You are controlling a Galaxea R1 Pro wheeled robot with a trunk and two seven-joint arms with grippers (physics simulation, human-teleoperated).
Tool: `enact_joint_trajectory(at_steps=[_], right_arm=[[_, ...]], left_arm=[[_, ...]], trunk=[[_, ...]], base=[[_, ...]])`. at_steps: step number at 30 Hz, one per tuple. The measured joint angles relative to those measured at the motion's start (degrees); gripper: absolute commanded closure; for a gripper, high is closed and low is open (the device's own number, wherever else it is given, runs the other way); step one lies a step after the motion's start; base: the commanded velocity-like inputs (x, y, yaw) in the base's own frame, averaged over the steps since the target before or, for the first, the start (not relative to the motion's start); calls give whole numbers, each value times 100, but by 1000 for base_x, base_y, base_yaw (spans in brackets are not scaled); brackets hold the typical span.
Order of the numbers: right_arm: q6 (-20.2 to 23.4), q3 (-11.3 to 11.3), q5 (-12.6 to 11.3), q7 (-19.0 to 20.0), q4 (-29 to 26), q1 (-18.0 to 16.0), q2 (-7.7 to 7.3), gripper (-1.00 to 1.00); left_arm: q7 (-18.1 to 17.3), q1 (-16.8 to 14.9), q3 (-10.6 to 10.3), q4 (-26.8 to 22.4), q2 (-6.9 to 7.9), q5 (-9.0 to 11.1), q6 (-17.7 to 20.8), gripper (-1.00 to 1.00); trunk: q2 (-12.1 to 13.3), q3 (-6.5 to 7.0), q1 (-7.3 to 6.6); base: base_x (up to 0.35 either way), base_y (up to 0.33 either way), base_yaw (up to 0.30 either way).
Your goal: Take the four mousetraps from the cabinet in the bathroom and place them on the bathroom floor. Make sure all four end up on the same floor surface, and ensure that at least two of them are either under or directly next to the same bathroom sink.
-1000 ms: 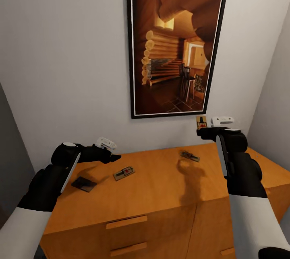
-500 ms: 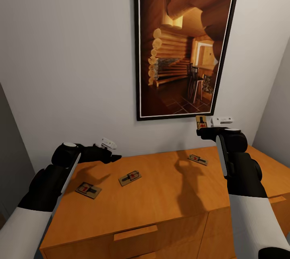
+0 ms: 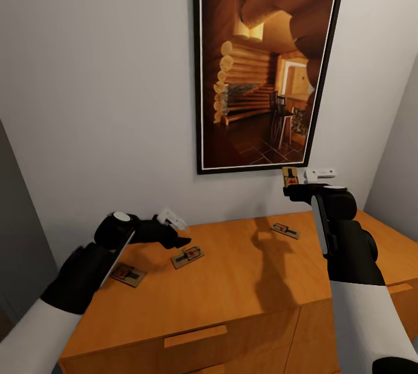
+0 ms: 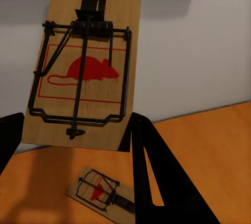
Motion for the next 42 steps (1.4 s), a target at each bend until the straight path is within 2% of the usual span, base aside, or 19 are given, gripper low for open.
enact_joint_trajectory(at_steps=[3, 9, 25, 34, 42], right_arm=[[0, 0, 0, 0, 0, -3, 0, 100], [0, 0, -4, 0, 0, -1, 0, 100], [0, 0, -26, 6, 0, -4, 0, 100], [0, 0, -32, 4, 1, -4, 0, 100], [0, 0, -36, 7, 0, -2, 0, 100]], left_arm=[[-19, 0, -174, 1, -4, -2, -3, -100], [-52, 0, -282, 2, -17, -16, -4, -100], [-73, 0, -285, -1, -17, -34, 47, -100], [-81, 0, -297, -34, -6, -33, 412, -100], [-81, 0, -294, -56, -12, -20, 507, -100]], trunk=[[0, 0, 0], [0, 0, 0], [0, 0, 0], [0, 0, 0], [0, 0, 0]], base=[[0, 0, 0], [0, 0, 0], [0, 0, 0], [0, 0, 0], [0, 0, 0]])
